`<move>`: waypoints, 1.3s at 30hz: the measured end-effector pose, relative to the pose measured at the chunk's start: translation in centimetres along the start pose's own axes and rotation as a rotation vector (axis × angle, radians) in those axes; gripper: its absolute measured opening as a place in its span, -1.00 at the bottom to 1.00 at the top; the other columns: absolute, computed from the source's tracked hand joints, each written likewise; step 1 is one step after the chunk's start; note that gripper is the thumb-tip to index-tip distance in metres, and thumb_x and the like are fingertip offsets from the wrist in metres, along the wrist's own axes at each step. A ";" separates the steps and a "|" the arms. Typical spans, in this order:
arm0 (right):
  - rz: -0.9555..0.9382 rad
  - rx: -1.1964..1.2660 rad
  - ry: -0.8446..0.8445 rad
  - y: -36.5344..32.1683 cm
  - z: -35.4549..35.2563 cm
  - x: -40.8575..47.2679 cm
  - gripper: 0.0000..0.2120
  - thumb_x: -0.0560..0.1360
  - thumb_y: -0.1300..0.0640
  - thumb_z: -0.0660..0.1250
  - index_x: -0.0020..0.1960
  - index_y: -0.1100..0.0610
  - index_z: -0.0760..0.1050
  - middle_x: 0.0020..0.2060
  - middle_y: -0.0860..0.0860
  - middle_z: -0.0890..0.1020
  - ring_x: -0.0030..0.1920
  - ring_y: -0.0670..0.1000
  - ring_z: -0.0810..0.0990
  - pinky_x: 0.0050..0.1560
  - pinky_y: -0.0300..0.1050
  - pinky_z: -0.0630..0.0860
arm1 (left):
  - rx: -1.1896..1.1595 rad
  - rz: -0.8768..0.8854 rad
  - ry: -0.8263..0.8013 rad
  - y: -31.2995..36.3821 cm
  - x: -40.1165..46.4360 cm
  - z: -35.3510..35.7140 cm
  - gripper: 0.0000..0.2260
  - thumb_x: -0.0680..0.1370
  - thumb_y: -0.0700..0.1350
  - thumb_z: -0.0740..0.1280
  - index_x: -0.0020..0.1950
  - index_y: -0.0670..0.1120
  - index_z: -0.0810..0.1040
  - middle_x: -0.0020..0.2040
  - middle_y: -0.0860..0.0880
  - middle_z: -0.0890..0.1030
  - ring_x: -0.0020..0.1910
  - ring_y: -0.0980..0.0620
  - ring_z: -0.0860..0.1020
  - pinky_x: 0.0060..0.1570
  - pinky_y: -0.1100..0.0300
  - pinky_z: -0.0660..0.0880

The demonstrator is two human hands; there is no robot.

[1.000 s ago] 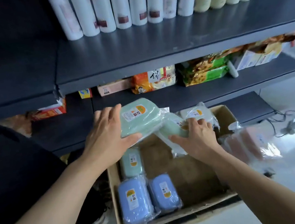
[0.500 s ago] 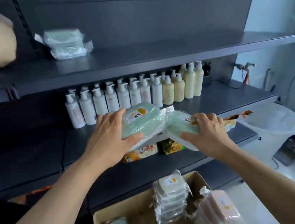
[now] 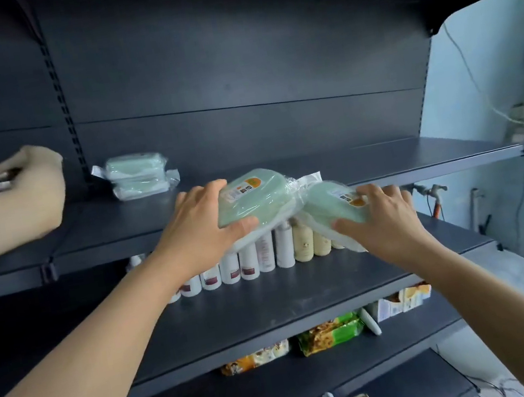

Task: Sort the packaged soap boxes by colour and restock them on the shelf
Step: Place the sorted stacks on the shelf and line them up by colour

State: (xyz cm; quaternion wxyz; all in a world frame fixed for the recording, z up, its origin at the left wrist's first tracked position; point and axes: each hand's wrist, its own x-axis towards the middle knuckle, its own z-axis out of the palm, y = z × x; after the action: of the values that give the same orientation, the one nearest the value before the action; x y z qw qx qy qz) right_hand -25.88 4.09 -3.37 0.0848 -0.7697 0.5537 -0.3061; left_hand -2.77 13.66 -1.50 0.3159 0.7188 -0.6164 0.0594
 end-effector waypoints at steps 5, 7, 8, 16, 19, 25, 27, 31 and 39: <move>0.016 0.005 0.056 -2.2 0.5 3.9 -0.37 0.41 -0.19 0.32 0.37 0.07 0.30 0.25 0.12 0.36 0.30 0.15 0.24 0.24 0.03 0.28 | 0.009 -0.029 0.000 -2.3 3.8 -0.6 -0.33 0.48 0.20 0.31 0.49 -0.02 0.17 0.37 -0.02 0.33 0.37 -0.02 0.21 0.26 0.05 0.26; 0.019 0.002 0.057 -3.3 1.1 5.6 -0.37 0.41 -0.19 0.33 0.37 0.08 0.30 0.25 0.13 0.35 0.30 0.17 0.24 0.25 0.03 0.27 | 0.023 -0.041 -0.017 -3.6 5.7 -0.7 -0.34 0.49 0.18 0.32 0.49 -0.04 0.17 0.36 -0.05 0.33 0.37 -0.04 0.20 0.27 0.07 0.24; 0.017 -0.007 0.057 -3.9 1.5 6.4 -0.37 0.41 -0.19 0.33 0.37 0.08 0.30 0.25 0.13 0.35 0.30 0.17 0.24 0.25 0.03 0.27 | 0.036 -0.051 -0.023 -4.2 6.8 -0.6 -0.34 0.50 0.17 0.32 0.49 -0.05 0.17 0.35 -0.06 0.34 0.37 -0.05 0.20 0.27 0.09 0.23; 0.088 -0.088 0.097 -7.4 5.6 14.2 -0.37 0.42 -0.24 0.30 0.34 0.11 0.32 0.25 0.15 0.36 0.30 0.20 0.25 0.27 0.06 0.25 | 0.087 -0.122 -0.096 -9.3 16.9 1.2 -0.38 0.51 0.19 0.29 0.46 -0.07 0.23 0.33 -0.13 0.37 0.35 -0.15 0.24 0.29 0.04 0.26; 0.114 -0.091 0.093 -8.1 7.1 16.4 -0.36 0.42 -0.25 0.30 0.34 0.12 0.31 0.26 0.16 0.36 0.31 0.21 0.25 0.27 0.07 0.25 | 0.076 -0.113 -0.120 -10.7 19.4 1.4 -0.39 0.51 0.17 0.31 0.45 -0.08 0.23 0.37 -0.12 0.35 0.38 -0.14 0.23 0.29 0.07 0.23; 0.122 -0.098 0.045 -9.2 9.4 19.3 -0.37 0.43 -0.23 0.30 0.34 0.13 0.29 0.26 0.18 0.37 0.32 0.22 0.23 0.26 0.08 0.25 | 0.074 -0.137 -0.196 -14.3 21.5 1.2 -0.34 0.49 0.15 0.35 0.48 -0.06 0.18 0.41 -0.09 0.30 0.41 -0.10 0.20 0.30 0.07 0.24; 0.100 -0.084 0.044 -9.5 9.8 20.4 -0.38 0.44 -0.21 0.30 0.34 0.14 0.29 0.26 0.19 0.36 0.32 0.22 0.22 0.27 0.08 0.25 | 0.067 -0.162 -0.234 -15.3 21.5 1.0 -0.35 0.48 0.14 0.37 0.47 -0.03 0.20 0.39 -0.06 0.32 0.37 -0.07 0.26 0.29 0.09 0.28; 0.010 -0.027 -0.009 -10.5 10.4 22.2 -0.38 0.46 -0.16 0.31 0.37 0.15 0.25 0.30 0.20 0.32 0.36 0.23 0.18 0.31 0.10 0.23 | 0.082 -0.227 -0.318 -16.8 20.1 0.6 -0.39 0.47 0.10 0.40 0.44 0.00 0.25 0.35 -0.01 0.37 0.26 0.00 0.36 0.17 0.16 0.33; -0.257 0.121 -0.206 -12.6 12.4 22.5 -0.41 0.49 -0.07 0.32 0.43 0.09 0.23 0.32 0.14 0.31 0.36 0.18 0.16 0.33 0.01 0.19 | 0.115 -0.367 -0.383 -17.3 17.8 -0.9 -0.37 0.50 -0.05 0.40 0.48 0.01 0.16 0.31 -0.03 0.38 0.01 -0.02 0.51 -0.14 0.22 0.42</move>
State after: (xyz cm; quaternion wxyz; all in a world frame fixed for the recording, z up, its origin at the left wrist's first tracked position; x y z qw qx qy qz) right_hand -4.33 -14.13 1.10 0.1471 -0.8550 0.4197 -0.2667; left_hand 17.61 -0.25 1.05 0.1577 0.8335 -0.5199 -0.1007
